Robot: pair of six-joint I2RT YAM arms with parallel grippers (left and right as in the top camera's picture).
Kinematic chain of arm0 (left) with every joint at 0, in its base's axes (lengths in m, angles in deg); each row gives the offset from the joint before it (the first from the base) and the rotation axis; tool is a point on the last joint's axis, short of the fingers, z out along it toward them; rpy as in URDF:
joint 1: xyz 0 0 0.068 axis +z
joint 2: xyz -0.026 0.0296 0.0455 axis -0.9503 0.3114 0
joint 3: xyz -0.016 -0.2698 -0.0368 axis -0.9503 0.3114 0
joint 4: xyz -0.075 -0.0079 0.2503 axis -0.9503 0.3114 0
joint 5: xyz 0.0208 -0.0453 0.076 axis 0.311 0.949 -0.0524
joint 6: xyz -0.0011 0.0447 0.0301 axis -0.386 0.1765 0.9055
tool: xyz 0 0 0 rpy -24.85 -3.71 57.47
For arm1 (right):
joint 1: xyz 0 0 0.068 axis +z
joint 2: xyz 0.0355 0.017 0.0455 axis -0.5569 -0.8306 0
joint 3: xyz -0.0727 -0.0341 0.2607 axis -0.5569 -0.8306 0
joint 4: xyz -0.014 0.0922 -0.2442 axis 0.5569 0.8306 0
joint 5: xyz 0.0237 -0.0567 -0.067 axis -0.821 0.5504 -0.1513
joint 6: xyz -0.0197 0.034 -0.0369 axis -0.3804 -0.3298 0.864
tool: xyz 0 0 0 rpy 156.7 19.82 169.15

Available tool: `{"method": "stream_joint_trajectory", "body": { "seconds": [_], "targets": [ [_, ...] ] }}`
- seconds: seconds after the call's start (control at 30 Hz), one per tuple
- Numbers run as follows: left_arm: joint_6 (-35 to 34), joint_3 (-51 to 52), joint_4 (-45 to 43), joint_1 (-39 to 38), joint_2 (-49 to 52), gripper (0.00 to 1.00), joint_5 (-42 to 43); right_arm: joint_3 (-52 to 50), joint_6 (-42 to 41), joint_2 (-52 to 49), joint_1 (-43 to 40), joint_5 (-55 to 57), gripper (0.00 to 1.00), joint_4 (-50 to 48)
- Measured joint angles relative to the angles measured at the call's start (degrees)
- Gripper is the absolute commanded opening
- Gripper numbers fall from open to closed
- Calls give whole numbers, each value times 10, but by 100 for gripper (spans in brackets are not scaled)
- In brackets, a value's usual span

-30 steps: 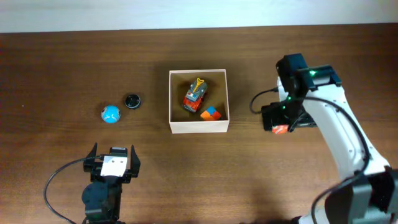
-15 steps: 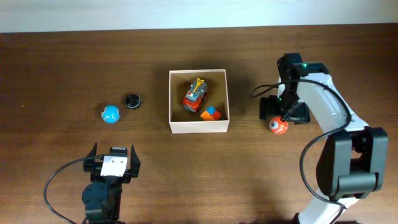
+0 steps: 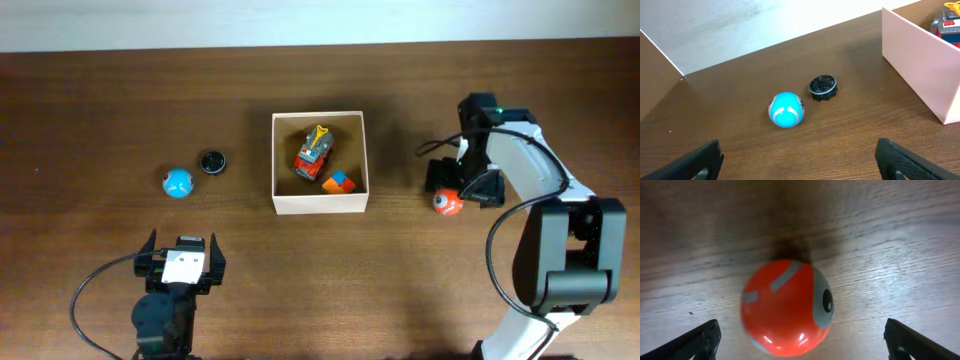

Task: Pack container
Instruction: 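Lower the right gripper and grasp the red ball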

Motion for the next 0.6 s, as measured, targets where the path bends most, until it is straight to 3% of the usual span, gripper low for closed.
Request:
{"method": "stream_joint_trajectory", "body": {
  "seconds": [0.53,0.6],
  "targets": [
    [0,0,0,0,0,99,0,-47,4,-1,0,-12,100,-62],
    [0,0,0,0,0,99,0,-49,5,-1,0,-12,95,-68]
  ]
}}
